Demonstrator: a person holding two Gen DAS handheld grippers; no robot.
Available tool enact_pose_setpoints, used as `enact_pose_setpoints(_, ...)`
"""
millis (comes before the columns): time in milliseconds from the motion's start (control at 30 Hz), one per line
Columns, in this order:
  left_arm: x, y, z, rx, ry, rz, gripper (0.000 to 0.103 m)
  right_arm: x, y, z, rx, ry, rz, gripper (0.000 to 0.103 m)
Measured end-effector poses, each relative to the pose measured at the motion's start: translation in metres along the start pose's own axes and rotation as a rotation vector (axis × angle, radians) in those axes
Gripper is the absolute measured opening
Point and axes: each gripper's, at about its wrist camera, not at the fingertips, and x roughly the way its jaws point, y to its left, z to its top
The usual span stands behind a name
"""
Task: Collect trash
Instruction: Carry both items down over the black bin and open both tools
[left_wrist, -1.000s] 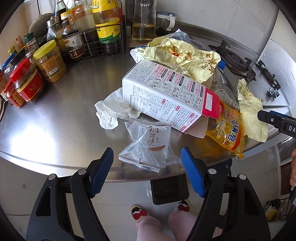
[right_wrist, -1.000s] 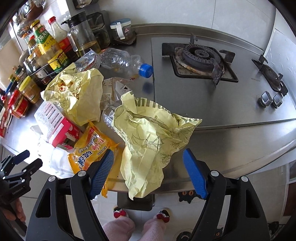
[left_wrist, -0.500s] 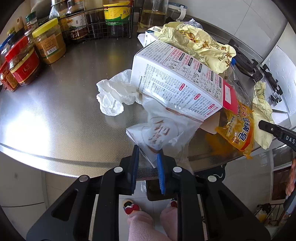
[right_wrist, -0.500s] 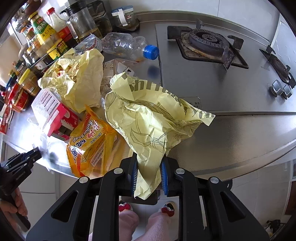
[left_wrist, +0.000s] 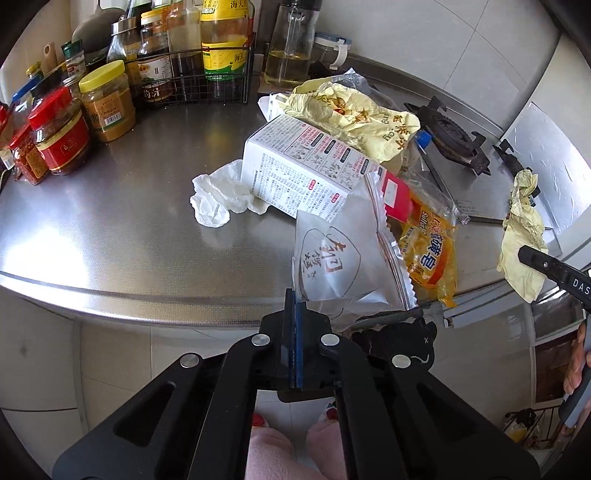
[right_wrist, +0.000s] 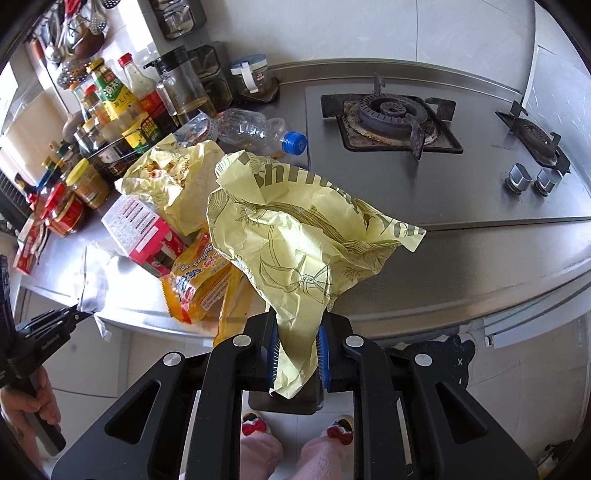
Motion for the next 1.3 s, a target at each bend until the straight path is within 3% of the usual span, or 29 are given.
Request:
enact_pose_setpoints(200, -0.025, -0.020, -0.032, 0.033, 0.013, -0.033, 0.000, -0.028, -0.007, -0.045, -0.012, 0.052, 0.063, 0.018)
enact_pose_setpoints(367, -0.015, -0.033, -0.075, 0.046, 0.081, -0.045, 0.000, -0.017, -0.011, -0.093, -0.039, 0.144, 0.075, 0.018)
enact_pose_setpoints(533, 0.022, -0.039, -0.109, 0.013, 0.173, -0.054, 0.000, 0.021, -0.014, -0.132, -0.078, 0.233, 0.078, 0.018)
enact_pose_setpoints(667, 0.067, -0.043, -0.124, -0.020, 0.237, -0.071, 0.000, 0.064, -0.017, -0.156, -0.071, 0.234, 0.118, 0.018)
enact_pose_setpoints(900, 0.163, -0.040, -0.141, -0.077, 0.331, -0.119, 0.000, 0.166, -0.022, -0.194, -0.025, 0.285, 0.195, 0.019)
enact_pose_setpoints(1233, 0.261, -0.029, -0.156, -0.106, 0.358, -0.104, 0.000, 0.266, -0.008, -0.223, -0.102, 0.328, 0.176, 0.021)
enact_pose_setpoints(1267, 0.267, -0.029, -0.157, -0.107, 0.363, -0.100, 0.002, 0.271, -0.006, -0.224, -0.103, 0.332, 0.183, 0.022)
enact_pose_setpoints(1300, 0.271, -0.026, -0.158, -0.111, 0.369, -0.093, 0.014, 0.275, -0.002, -0.224, -0.107, 0.338, 0.186, 0.023)
